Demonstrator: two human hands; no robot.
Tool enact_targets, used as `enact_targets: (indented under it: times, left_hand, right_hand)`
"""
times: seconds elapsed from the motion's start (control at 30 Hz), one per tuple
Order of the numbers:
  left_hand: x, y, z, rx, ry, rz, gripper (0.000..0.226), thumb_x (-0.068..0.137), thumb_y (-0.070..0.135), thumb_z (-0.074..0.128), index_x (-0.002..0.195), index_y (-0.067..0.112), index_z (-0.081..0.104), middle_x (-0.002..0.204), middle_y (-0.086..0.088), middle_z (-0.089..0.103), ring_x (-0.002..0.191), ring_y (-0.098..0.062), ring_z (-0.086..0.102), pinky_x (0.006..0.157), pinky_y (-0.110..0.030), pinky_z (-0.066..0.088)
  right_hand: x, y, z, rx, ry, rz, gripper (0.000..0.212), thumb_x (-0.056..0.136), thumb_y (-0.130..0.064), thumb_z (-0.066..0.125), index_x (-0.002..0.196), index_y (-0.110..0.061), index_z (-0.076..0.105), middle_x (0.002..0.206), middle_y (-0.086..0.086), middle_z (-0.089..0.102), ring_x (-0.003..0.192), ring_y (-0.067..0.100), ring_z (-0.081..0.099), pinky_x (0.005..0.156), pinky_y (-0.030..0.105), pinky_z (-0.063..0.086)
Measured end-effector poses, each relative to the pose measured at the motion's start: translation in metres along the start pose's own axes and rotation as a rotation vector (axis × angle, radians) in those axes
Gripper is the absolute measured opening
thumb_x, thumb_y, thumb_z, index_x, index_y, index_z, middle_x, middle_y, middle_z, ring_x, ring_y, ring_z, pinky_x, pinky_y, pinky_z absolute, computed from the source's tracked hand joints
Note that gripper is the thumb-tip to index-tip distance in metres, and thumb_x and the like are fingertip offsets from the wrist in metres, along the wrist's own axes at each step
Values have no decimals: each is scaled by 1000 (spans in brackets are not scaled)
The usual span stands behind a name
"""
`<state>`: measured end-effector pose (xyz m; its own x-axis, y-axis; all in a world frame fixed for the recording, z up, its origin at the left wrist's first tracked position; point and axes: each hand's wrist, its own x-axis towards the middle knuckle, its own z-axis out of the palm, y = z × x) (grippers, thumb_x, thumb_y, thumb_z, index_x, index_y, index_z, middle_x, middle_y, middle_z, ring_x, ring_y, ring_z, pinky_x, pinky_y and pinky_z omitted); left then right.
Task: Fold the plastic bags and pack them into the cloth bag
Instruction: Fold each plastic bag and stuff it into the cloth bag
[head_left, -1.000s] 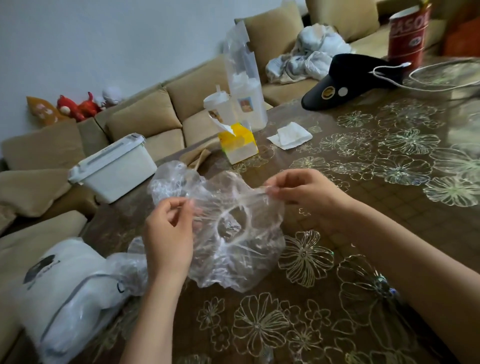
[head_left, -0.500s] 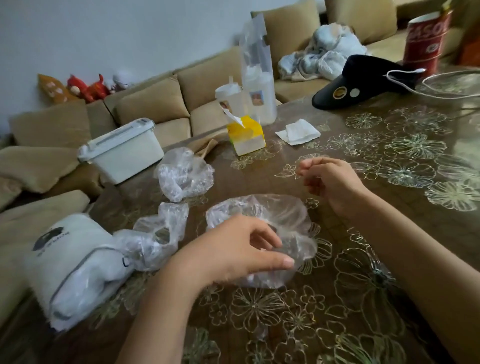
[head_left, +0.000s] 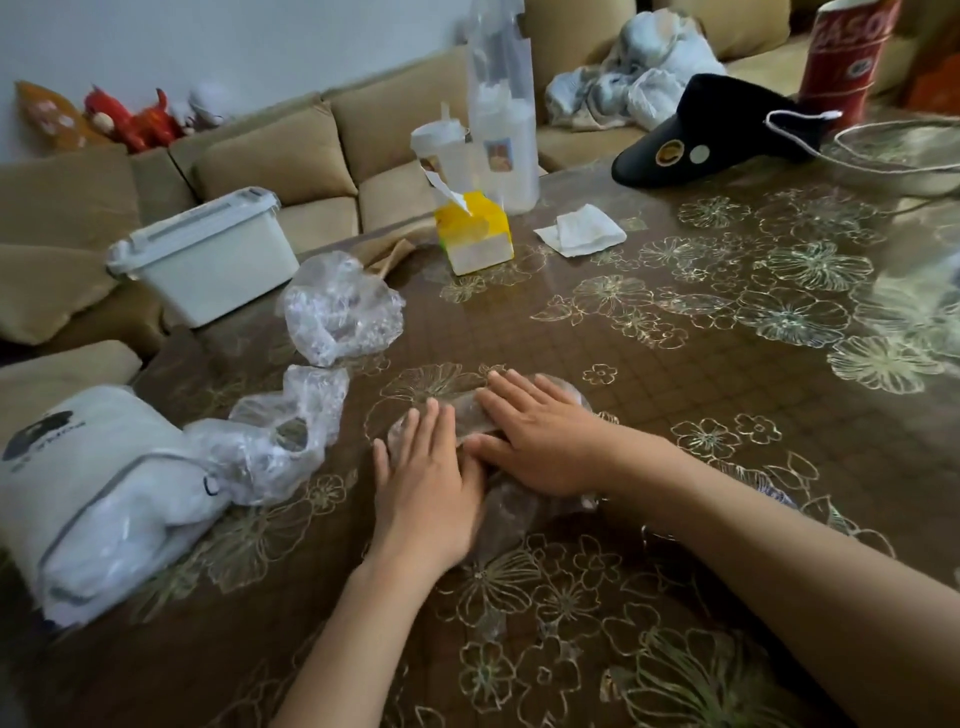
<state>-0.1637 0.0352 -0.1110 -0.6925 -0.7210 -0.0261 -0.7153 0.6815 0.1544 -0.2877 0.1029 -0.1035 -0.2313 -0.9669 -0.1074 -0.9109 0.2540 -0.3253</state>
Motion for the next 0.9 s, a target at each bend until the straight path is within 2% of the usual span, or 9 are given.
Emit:
enact_targets:
  times: [0.13,0.2,0.33,0.4,0.5,0.63,0.7,0.8,0.9]
  left_hand:
    - [1,-4,3,17,-66,-7,59,99,47,13,150,24,-7,157,7,-16,143,-9,-17,114,-38,-14]
    - [2,-6,2,-52,-23,1,62,98,51,12,151,24,-3,158,7,-13,144,-8,-14,115,-37,-13]
    - [-12,0,-7,-156,294,126,53,100,41,28,143,10,34,155,-9,21,140,-22,25,117,-45,17]
    - [-25,3,-9,-69,425,384,42,95,32,36,121,7,59,135,-12,52,119,-22,51,106,-47,38]
    - [-46,-9,-5,-158,300,571,45,98,43,33,115,14,62,123,-1,60,115,-10,49,105,-28,36]
    - [-59,-37,-3,-242,215,476,61,84,71,37,134,35,38,143,24,31,128,9,24,108,-18,23]
    - [-60,-46,-7,-259,222,438,65,78,74,41,134,44,28,143,32,21,128,13,20,105,-17,18]
    - [-61,-53,-12,-274,224,394,57,82,57,55,133,41,36,126,42,27,118,16,28,105,-10,24]
    - [-58,-59,-9,-190,275,411,46,83,51,51,117,22,61,117,21,55,111,8,38,98,-8,32]
  right_hand:
    - [-3,13,-7,-76,-121,2,73,94,-61,21,151,-23,-3,158,-2,-14,144,13,-16,115,43,-14]
    - [-5,18,-19,50,-96,-10,74,93,-55,38,151,-21,8,159,-1,3,146,15,0,118,40,-2]
    - [0,34,-37,508,353,85,36,89,-17,62,125,-14,57,122,4,62,109,16,58,95,30,47]
    - [2,44,-35,525,543,126,15,86,-8,62,99,-13,68,101,3,68,89,12,60,80,26,50]
    - [0,50,-37,596,604,114,14,82,-2,63,83,-15,67,85,-3,67,76,7,58,68,18,44]
    - [-16,38,-49,879,312,-13,13,82,-5,69,93,-12,65,87,-1,66,76,3,62,70,16,50]
    - [-26,24,-58,911,40,-89,35,78,-19,73,110,-13,60,106,2,64,94,6,62,85,21,51]
    - [-38,-2,-58,489,-265,-141,91,71,-35,79,144,-27,27,147,-6,35,132,14,36,108,32,35]
    - [-43,-26,-37,156,-305,-176,118,63,-45,81,149,-36,0,155,-12,2,143,19,9,114,48,26]
